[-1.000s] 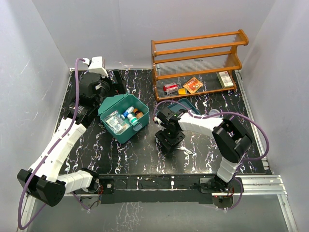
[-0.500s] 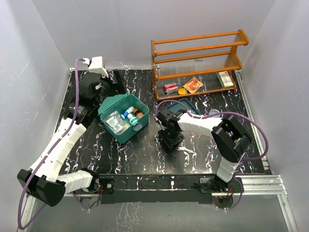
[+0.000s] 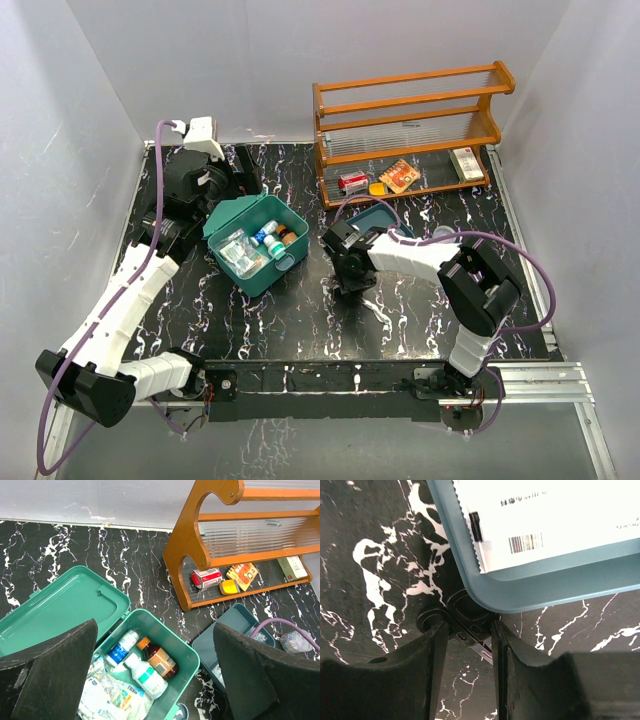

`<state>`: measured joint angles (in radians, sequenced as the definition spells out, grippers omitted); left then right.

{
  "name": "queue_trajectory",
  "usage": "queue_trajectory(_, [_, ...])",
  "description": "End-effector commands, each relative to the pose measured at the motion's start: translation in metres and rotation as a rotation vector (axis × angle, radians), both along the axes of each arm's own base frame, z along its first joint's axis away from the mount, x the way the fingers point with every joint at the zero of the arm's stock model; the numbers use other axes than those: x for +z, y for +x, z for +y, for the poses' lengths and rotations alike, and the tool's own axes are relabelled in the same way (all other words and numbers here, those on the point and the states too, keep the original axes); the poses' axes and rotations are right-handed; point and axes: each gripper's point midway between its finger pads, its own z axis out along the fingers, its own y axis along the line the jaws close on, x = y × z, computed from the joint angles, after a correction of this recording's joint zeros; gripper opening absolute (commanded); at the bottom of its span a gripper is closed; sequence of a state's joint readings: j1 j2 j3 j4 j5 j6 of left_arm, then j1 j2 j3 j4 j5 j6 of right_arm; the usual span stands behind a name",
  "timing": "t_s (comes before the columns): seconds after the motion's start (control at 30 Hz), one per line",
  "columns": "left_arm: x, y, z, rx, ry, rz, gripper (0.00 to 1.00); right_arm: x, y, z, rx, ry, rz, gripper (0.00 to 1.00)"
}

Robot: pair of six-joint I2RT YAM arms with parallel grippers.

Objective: Organize the medicine kit

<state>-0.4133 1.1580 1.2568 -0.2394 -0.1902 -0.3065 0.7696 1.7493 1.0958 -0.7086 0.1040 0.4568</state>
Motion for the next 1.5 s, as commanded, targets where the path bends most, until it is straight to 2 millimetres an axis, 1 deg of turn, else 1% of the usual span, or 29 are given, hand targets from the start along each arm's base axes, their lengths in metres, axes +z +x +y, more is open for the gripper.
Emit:
queue_trajectory(0.0, [0.022,0.002,-0.001,-0.009,-0.021,-0.05,0.99,0.035,0.027,0.028,-0.099,0.162,-0.118,0.4])
queue_trajectory(0.07, [0.021,0.001,-0.001,-0.012,-0.02,-0.047,0.99,0.047,0.03,0.026,-0.078,0.185,-0.143,0.45])
queue_trajectory(0.17, [0.02,-0.002,-0.001,-0.013,-0.024,-0.043,0.99,0.063,0.033,0.015,-0.055,0.206,-0.176,0.5])
queue_trajectory(0.2, [0.02,-0.002,0.0,-0.013,-0.025,-0.043,0.99,0.067,0.033,0.01,-0.044,0.211,-0.182,0.5])
queue_trajectory(0.27, [0.019,-0.004,0.0,-0.012,-0.029,-0.041,0.99,0.067,0.026,0.005,0.038,0.228,-0.168,0.51])
queue_trajectory(0.37, [0.019,-0.006,0.001,-0.01,-0.037,-0.044,0.99,0.057,0.009,0.004,0.144,0.236,-0.109,0.52])
queue_trajectory(0.4, [0.02,-0.006,0.001,-0.011,-0.038,-0.045,0.99,0.052,0.003,0.001,0.163,0.22,-0.072,0.52])
queue_trajectory(0.5, [0.02,-0.006,0.001,-0.01,-0.04,-0.046,0.99,0.04,-0.004,-0.004,0.196,0.174,-0.014,0.53])
queue_trajectory(0.6, [0.02,-0.007,0.001,-0.006,-0.044,-0.046,0.99,0.033,-0.007,-0.006,0.223,0.154,0.012,0.54])
queue_trajectory(0.77, [0.022,-0.007,0.002,-0.002,-0.047,-0.049,0.99,0.023,-0.002,-0.012,0.257,0.083,0.014,0.53])
queue_trajectory(0.97, [0.023,-0.007,0.002,0.0,-0.044,-0.05,0.99,0.012,0.002,-0.005,0.321,0.054,0.021,0.51])
queue_trajectory(1.1, [0.023,-0.006,0.002,0.0,-0.04,-0.05,0.99,0.012,0.006,0.007,0.366,0.076,0.007,0.5])
queue_trajectory(1.17, [0.024,-0.006,0.003,0.003,-0.037,-0.05,0.99,0.002,0.007,0.01,0.384,0.064,0.021,0.48])
queue_trajectory(1.4, [0.024,-0.005,0.004,0.005,-0.031,-0.052,0.99,-0.006,0.01,0.025,0.426,0.047,0.021,0.42])
queue_trajectory(1.47, [0.025,-0.005,0.004,0.006,-0.03,-0.053,0.99,-0.007,0.009,0.029,0.434,0.046,0.023,0.37])
